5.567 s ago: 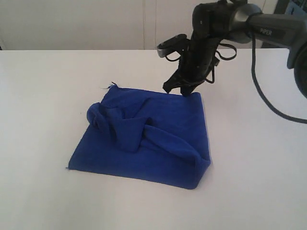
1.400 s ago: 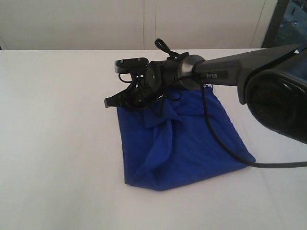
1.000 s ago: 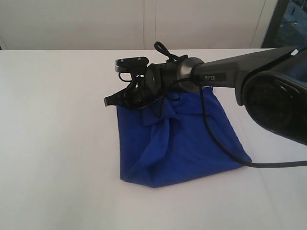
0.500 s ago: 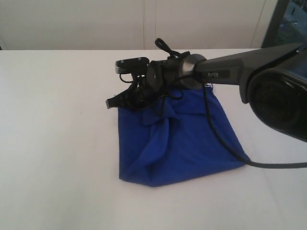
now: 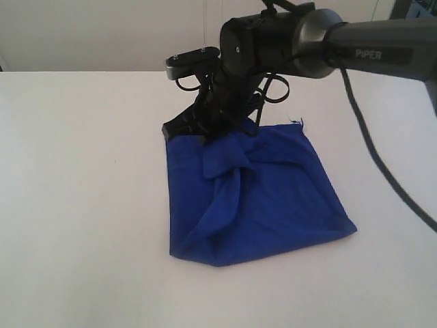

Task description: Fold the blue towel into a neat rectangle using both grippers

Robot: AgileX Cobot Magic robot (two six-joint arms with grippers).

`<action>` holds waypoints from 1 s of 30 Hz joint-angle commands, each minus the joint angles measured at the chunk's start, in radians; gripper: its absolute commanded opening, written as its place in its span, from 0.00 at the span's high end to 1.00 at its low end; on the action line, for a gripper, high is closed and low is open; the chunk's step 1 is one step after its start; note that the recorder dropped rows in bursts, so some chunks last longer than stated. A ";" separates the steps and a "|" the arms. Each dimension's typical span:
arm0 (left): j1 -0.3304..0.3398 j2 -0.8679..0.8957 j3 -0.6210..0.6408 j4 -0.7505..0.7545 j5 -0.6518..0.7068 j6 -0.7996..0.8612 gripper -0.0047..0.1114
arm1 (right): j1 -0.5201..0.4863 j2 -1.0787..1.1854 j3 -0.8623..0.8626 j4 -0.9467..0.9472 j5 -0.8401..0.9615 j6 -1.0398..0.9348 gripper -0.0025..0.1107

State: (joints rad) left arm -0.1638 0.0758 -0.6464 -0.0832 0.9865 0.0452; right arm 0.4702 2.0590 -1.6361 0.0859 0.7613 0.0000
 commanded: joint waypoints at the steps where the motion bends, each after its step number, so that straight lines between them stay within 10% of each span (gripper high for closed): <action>1: 0.001 -0.007 0.005 -0.002 0.006 0.004 0.96 | 0.023 -0.067 0.114 -0.037 -0.003 0.000 0.98; 30: 0.001 -0.007 0.005 -0.002 0.006 0.004 0.96 | 0.114 -0.194 0.487 -0.213 -0.028 0.101 0.98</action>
State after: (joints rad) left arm -0.1638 0.0758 -0.6464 -0.0832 0.9865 0.0452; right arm 0.5824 1.8706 -1.1720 -0.1256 0.7425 0.0929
